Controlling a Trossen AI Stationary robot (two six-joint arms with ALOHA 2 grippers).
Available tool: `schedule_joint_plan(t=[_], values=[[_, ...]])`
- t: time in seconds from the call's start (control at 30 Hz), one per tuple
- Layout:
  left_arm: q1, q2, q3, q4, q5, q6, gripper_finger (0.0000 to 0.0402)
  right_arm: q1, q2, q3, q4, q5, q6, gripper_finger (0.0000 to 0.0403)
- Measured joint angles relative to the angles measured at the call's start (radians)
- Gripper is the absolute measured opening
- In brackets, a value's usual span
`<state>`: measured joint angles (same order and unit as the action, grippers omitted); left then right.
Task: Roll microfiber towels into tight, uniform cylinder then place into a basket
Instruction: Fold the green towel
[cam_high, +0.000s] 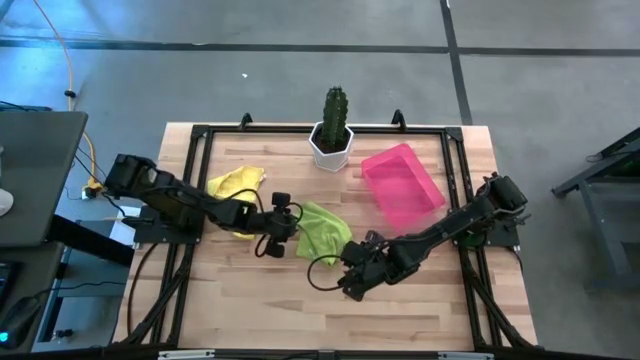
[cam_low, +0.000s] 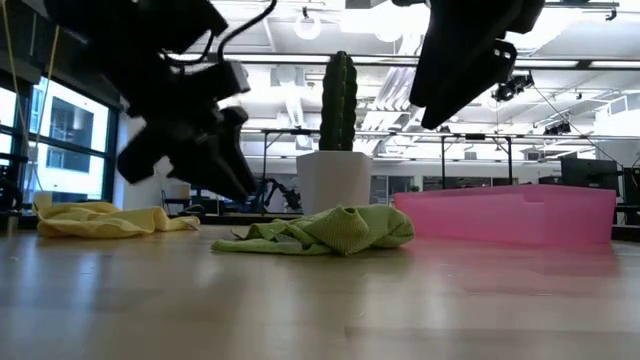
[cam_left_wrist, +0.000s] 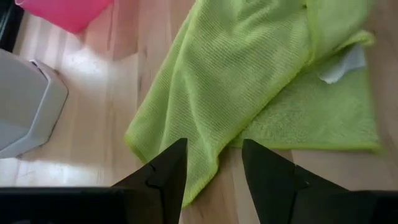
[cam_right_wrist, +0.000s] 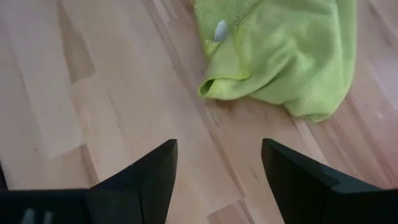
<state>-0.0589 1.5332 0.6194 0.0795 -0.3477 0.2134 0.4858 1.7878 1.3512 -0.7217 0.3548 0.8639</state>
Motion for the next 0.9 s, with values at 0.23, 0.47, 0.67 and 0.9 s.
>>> schedule_joint_plan(t=[0.23, 0.47, 0.67, 0.9], values=[[0.002, 0.140, -0.036, 0.145, -0.077, 0.001, 0.0145, -0.001, 0.000, 0.000, 0.001, 0.030, 0.000, 0.0226], [-0.001, 0.253, -0.031, 0.284, -0.194, 0.047, 0.0144, 0.000, 0.000, 0.000, 0.001, 0.031, -0.009, 0.0226], [-0.005, 0.226, -0.028, 0.280, -0.187, 0.052, 0.0089, 0.000, 0.000, 0.000, 0.000, 0.052, -0.016, 0.0226], [-0.028, 0.122, -0.028, 0.283, -0.185, 0.012, 0.0011, -0.001, 0.000, 0.000, 0.014, 0.124, -0.030, 0.0226]])
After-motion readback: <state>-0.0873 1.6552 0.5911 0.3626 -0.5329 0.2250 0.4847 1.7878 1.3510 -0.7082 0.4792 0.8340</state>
